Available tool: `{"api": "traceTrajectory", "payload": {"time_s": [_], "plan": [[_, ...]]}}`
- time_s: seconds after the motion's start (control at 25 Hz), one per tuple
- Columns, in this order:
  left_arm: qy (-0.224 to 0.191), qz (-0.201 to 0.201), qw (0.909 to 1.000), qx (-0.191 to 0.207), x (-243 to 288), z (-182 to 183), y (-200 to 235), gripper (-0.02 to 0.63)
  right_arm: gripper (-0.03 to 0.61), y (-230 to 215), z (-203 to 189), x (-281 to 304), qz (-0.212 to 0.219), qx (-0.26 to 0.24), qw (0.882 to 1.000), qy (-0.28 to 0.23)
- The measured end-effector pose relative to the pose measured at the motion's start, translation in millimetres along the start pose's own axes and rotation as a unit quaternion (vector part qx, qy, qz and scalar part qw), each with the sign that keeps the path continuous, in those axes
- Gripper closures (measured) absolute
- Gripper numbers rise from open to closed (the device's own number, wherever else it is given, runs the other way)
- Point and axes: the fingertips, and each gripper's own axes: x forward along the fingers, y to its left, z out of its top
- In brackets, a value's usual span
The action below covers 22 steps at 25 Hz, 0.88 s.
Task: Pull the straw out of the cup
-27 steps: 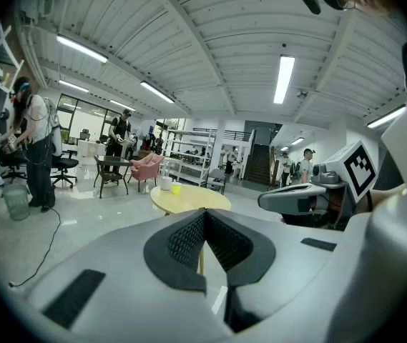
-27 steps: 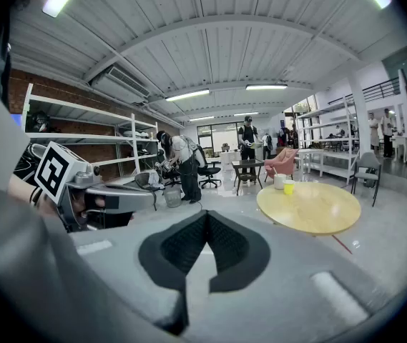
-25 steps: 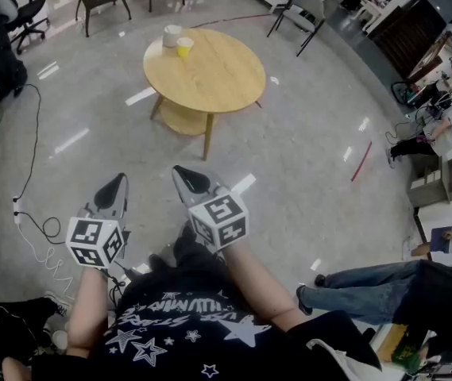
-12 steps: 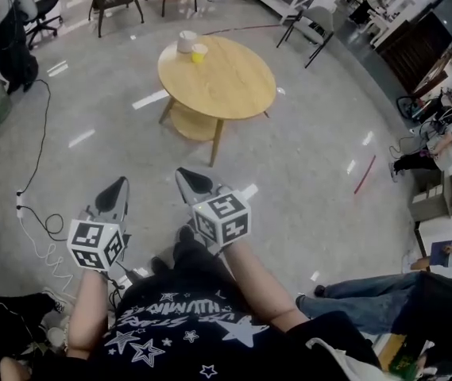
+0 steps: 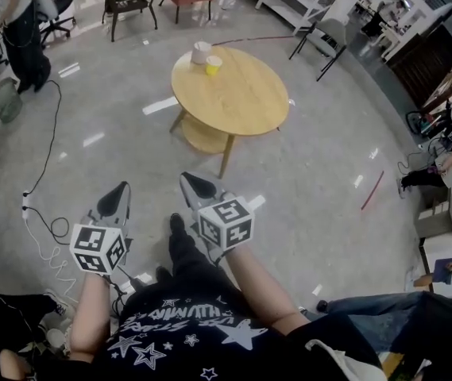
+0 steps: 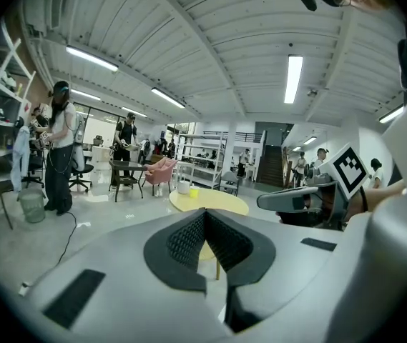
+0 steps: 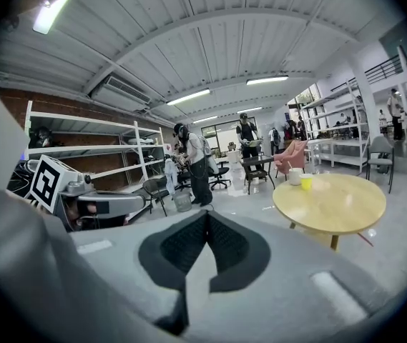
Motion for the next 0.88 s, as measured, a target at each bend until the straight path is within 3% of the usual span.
{"api": "traceTrajectory", "payload": {"time_s": [0.88], "plan": [[0.036,0.000,0.9987,-0.035,174.4,56.9,82.7,0.607,0.580,-155.5,75.9,132.8,-0.016,0.031,0.999,0.009]]}}
